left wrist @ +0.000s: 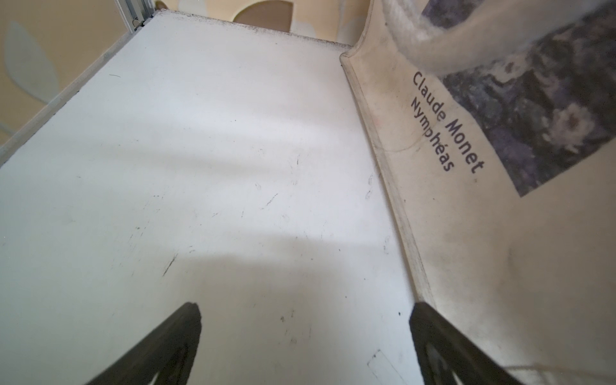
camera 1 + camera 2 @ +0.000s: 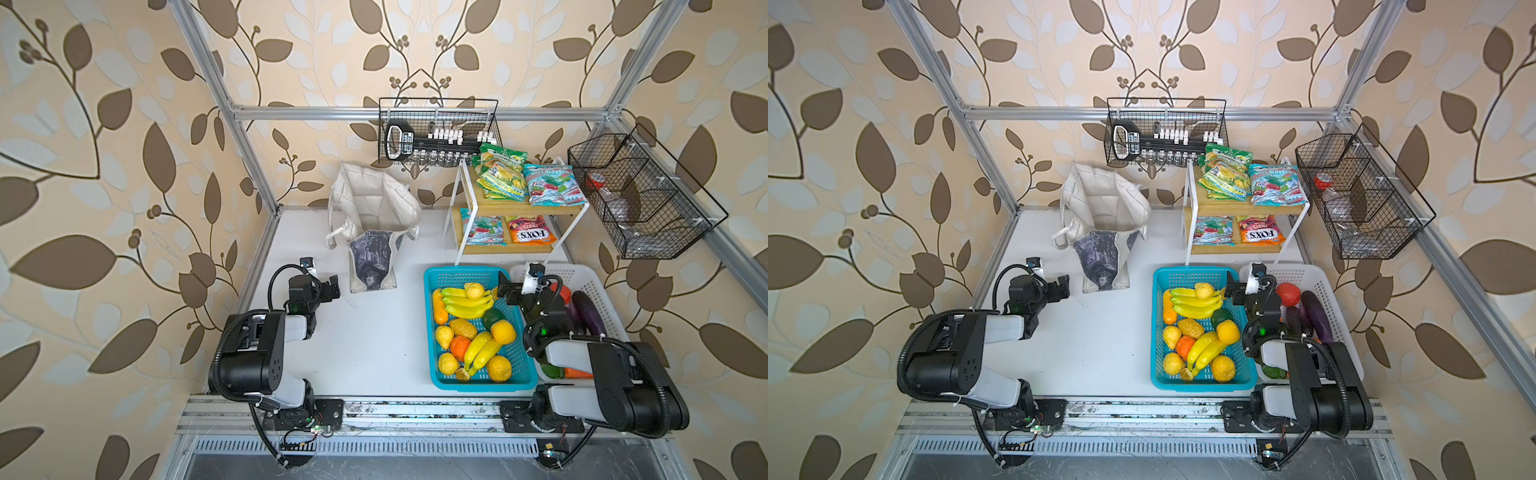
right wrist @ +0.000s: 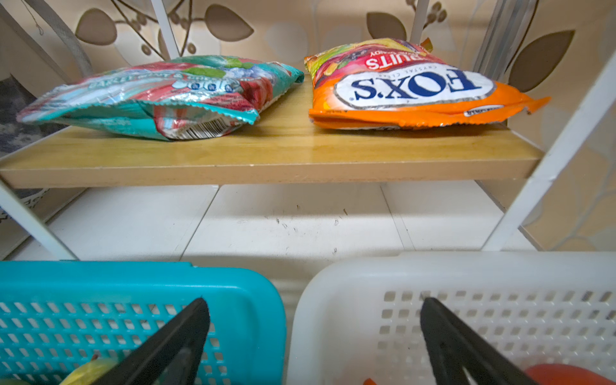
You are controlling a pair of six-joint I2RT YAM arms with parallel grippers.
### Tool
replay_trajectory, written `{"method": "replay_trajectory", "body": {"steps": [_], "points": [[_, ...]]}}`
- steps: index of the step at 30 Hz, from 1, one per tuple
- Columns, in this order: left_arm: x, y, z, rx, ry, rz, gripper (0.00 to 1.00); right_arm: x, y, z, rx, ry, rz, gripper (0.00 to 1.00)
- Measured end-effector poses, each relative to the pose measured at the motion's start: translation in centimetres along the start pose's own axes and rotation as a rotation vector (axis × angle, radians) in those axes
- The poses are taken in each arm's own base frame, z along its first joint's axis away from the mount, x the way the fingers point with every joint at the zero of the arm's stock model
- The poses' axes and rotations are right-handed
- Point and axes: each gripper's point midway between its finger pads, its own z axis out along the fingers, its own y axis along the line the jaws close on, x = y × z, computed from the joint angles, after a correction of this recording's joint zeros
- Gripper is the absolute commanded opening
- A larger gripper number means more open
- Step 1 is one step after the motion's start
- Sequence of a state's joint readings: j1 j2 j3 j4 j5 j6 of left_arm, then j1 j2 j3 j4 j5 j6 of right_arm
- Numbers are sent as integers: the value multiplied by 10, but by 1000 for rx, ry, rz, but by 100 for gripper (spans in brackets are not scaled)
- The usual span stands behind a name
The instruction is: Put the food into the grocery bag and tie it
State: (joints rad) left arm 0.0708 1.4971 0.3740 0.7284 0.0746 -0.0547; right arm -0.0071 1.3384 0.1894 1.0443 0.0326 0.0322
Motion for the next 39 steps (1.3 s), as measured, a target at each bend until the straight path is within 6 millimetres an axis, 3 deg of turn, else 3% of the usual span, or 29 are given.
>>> {"method": "replay_trajectory", "body": {"steps": [19, 23, 26, 29, 34, 39], "points": [[1, 1, -1, -3, 0, -1, 99, 0, 0, 0, 1, 0, 0, 100], [0, 5, -18, -35, -28, -13, 99, -3, 0, -4, -1, 6, -4, 100], [-20, 6, -40, -53, -103, -30, 99, -21, 4, -15, -11, -25, -10, 100], [-52, 7, -68, -72, -215, -86, 99, -45, 6, -28, -20, -73, 23, 100], [-84, 12, -113, -93, -307, -354, 99, -86, 7, -49, -53, -126, 223, 100], [-127, -3, -145, -27, -324, -491, 99, -117, 28, -60, -155, -95, 289, 100]]}}
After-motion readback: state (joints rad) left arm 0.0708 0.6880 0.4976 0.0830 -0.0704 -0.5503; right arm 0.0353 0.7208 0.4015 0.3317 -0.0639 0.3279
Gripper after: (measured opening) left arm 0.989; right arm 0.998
